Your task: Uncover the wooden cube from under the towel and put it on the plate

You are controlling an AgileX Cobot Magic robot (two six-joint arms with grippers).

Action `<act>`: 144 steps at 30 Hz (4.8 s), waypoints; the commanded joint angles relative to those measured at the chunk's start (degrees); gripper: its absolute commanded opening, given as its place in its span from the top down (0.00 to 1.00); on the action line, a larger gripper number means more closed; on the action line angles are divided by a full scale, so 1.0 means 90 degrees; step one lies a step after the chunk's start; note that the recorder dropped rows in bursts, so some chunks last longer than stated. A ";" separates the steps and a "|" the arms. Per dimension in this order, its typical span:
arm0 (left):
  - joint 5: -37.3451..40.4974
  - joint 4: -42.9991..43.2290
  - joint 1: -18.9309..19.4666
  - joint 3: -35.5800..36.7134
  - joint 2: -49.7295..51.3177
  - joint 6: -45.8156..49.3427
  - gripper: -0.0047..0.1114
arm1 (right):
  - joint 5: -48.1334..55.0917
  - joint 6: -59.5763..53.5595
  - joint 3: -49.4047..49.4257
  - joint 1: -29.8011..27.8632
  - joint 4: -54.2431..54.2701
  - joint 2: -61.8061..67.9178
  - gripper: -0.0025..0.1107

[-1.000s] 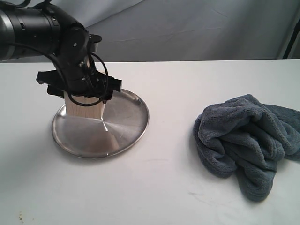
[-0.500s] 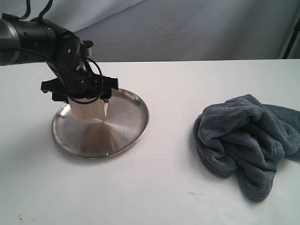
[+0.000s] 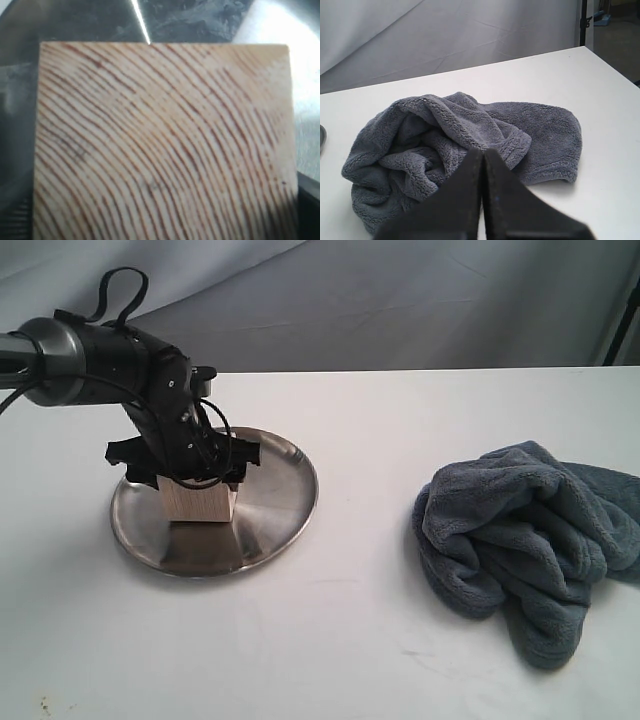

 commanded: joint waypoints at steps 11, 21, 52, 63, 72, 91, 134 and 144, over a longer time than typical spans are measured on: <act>-0.0277 -0.0079 -0.0004 -0.0006 0.0040 0.0241 0.17 | -0.0003 -0.0033 0.0017 -0.0049 0.0014 -0.0025 0.98; -0.0327 -0.0079 -0.0004 -0.0006 -0.0384 0.0241 0.17 | -0.0003 -0.0033 0.0017 -0.0049 0.0014 -0.0025 0.98; -0.0112 0.1425 0.0033 -0.0006 -0.2306 0.0513 0.79 | -0.0003 -0.0033 0.0017 -0.0049 0.0014 -0.0025 0.98; 0.1316 0.2951 0.0212 -0.0006 -0.2641 -0.0121 0.96 | -0.0003 -0.0033 0.0017 -0.0049 0.0014 -0.0025 0.98; 0.1505 0.1331 0.2211 -0.0006 -0.3058 0.0336 0.96 | -0.0003 -0.0033 0.0017 -0.0049 0.0014 -0.0025 0.98; 0.1466 -0.0783 0.3185 0.0061 -0.5781 0.2543 0.96 | -0.0003 -0.0033 0.0017 -0.0049 0.0014 -0.0025 0.98; -0.1318 0.0257 0.3185 0.4406 -1.3410 0.2270 0.96 | -0.0050 -0.0033 0.0017 -0.0049 0.0008 -0.0025 0.98; -0.1752 0.0215 0.3185 0.6575 -1.3410 0.2186 0.96 | -0.0050 -0.0033 0.0017 -0.0049 0.0008 -0.0025 0.98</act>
